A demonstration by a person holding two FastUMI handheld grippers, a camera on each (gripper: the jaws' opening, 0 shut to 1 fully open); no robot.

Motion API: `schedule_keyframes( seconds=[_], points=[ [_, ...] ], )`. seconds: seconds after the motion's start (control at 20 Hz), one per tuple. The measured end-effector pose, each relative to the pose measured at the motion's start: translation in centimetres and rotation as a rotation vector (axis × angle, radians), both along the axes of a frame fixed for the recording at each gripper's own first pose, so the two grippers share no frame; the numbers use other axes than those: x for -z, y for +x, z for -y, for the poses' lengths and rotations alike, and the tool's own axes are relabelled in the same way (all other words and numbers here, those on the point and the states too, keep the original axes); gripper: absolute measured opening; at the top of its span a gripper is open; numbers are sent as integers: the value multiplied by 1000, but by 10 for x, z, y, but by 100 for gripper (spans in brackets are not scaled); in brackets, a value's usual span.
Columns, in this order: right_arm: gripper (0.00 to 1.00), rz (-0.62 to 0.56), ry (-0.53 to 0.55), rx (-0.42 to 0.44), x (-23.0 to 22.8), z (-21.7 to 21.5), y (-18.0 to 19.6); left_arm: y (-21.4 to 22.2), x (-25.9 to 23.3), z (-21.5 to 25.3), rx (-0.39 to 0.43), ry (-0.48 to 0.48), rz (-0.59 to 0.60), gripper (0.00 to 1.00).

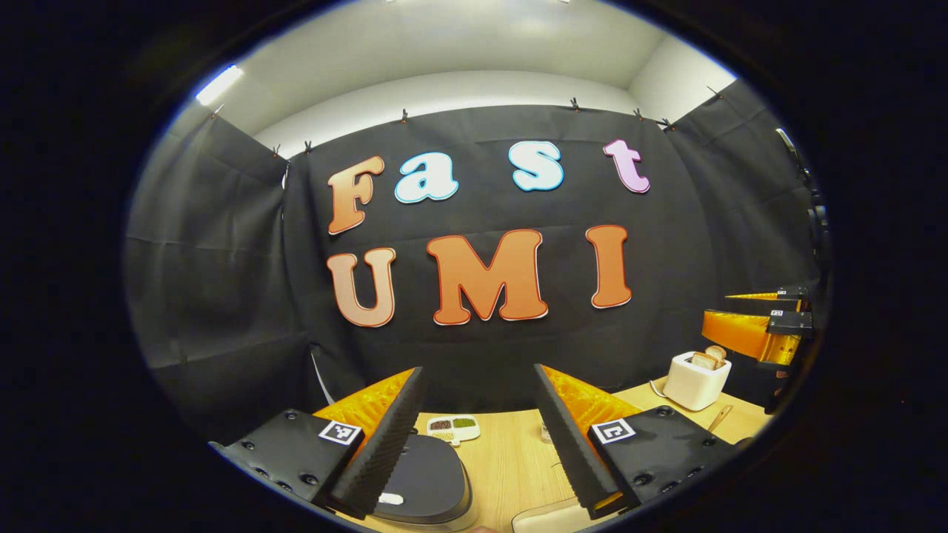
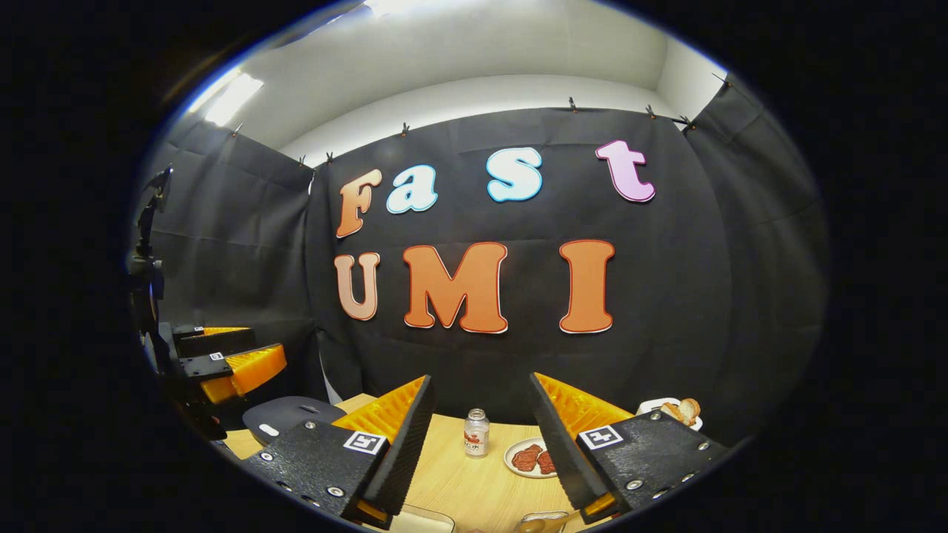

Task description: Close the left gripper, press the button to open the rice cooker; take a wooden spoon from the chopstick holder with the right hand, scoop a spoonful of rice and pour it into the rice cooker, then put the wooden spoon back into the chopstick holder.

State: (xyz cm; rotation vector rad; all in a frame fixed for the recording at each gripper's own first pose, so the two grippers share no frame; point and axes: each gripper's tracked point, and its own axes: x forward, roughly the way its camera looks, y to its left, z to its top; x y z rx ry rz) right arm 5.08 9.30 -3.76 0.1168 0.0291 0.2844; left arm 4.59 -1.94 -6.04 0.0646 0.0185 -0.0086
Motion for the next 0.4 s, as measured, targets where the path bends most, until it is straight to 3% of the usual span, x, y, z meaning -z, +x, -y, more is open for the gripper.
schedule_keyframes(
  seconds=[0.4],
  points=[
    [80,-18,-7,7,2,3,2,6,-2,-3,0,-1,-4,99]
  ],
)
